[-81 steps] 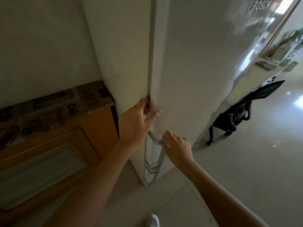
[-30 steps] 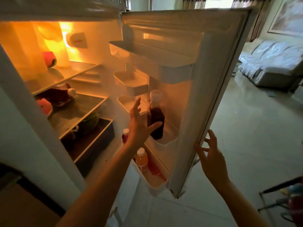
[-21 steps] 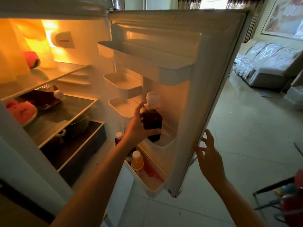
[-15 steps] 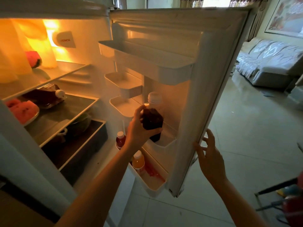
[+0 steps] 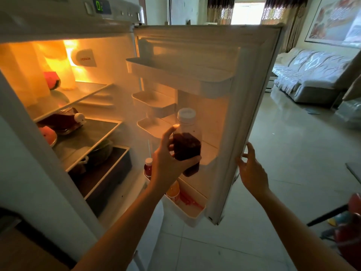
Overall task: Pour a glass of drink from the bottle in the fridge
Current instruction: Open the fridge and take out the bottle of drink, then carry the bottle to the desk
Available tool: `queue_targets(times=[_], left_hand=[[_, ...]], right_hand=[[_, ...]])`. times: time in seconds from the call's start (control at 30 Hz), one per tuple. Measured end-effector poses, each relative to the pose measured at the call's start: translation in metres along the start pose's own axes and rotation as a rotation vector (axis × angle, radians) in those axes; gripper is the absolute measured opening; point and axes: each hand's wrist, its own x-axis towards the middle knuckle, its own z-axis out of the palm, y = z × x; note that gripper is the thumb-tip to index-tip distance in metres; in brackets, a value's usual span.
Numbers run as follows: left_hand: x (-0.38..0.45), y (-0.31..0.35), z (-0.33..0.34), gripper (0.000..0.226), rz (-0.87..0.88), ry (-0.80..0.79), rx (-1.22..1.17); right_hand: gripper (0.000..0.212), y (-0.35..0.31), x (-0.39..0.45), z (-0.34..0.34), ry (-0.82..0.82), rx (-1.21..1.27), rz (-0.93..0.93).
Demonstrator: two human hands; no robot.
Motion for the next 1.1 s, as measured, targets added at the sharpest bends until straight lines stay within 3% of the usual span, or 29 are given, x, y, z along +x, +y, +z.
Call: queue_targets(times=[0.2,0.43,0.57,0.7,1.1], left_hand=[[-0.028,0.004,0.006,0.086,-0.021,-0.094,0.030],[-0.051,0.019,0.058,0.088,0.068,-0.250,0.015],[-0.063,0.030,0.108,0.084,0.124,-0.330,-0.050],[-0.075,0.039,0.169,0.085,0.043,-0.347,-0.119],[-0.072,0.053,0.352,0.092,-0.054,-0.321,-0.075]], right_hand=[[0.068,-0.002,-0.009,-0.029,-0.015,-0.045,0.068],[0.046,0.035,-0.080,-0.080,-0.056,-0.134,0.094],[0.040,0.081,-0.115,-0.111,-0.060,-0.154,0.141],[0.044,0.124,-0.131,-0.139,-0.090,-0.190,0.166],[0.041,0.253,-0.091,-0.231,-0.167,-0.251,0.196]])
